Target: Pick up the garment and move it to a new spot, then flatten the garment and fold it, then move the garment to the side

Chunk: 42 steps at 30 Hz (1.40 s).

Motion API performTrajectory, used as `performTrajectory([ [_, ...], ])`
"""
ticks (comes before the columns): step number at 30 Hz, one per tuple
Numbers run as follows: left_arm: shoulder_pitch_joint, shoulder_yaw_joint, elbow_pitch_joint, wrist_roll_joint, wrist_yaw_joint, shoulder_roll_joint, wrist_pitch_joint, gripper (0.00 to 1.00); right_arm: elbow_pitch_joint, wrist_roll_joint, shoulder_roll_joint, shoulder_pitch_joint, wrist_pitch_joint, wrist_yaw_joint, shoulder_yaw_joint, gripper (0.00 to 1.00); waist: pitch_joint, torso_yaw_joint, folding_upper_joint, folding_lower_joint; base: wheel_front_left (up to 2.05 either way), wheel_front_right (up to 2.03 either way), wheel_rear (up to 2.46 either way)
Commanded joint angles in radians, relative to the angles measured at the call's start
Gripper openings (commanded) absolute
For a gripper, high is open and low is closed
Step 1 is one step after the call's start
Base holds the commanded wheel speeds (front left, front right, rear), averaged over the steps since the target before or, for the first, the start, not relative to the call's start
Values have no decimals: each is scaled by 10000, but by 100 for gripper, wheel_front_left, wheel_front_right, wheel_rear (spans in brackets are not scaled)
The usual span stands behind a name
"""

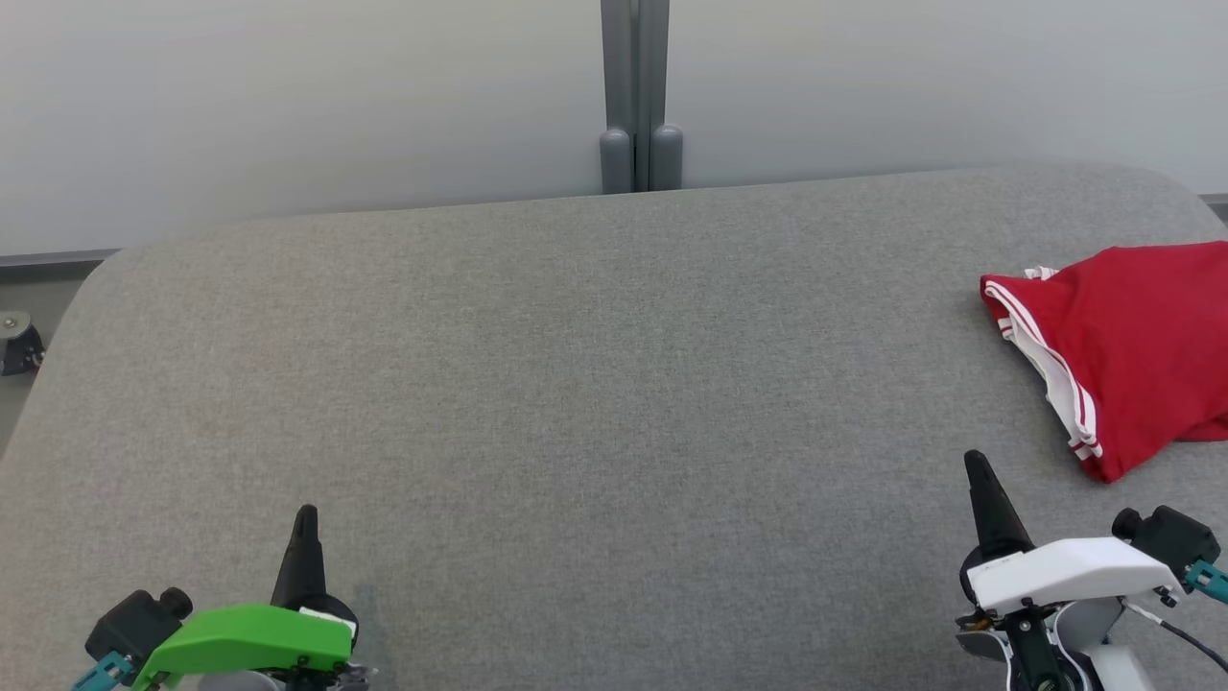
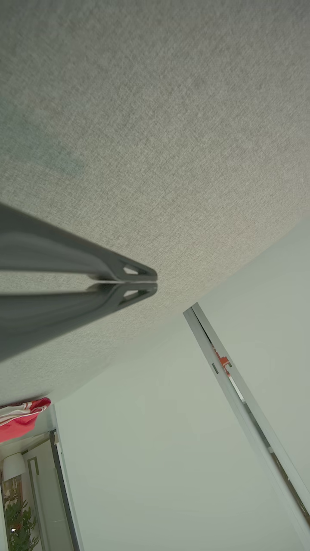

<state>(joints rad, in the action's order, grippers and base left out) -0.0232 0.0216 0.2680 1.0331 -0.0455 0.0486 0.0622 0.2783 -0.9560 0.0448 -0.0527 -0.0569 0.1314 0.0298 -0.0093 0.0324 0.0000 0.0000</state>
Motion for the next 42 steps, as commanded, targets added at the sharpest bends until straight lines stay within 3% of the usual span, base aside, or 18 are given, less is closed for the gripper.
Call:
performTrajectory([
  [1, -303, -113, -115, 302, -97, 60, -76, 0, -154, -330, 43, -277, 80, -6, 73, 0, 2, -6, 0, 0, 0, 0, 0],
  [42, -698, -897, -208, 3796, -597, 67, -1152, 0, -289, -4269, 65, -481, 1123, -4, 570, 0, 69, -181, 0, 0, 0, 0, 0],
])
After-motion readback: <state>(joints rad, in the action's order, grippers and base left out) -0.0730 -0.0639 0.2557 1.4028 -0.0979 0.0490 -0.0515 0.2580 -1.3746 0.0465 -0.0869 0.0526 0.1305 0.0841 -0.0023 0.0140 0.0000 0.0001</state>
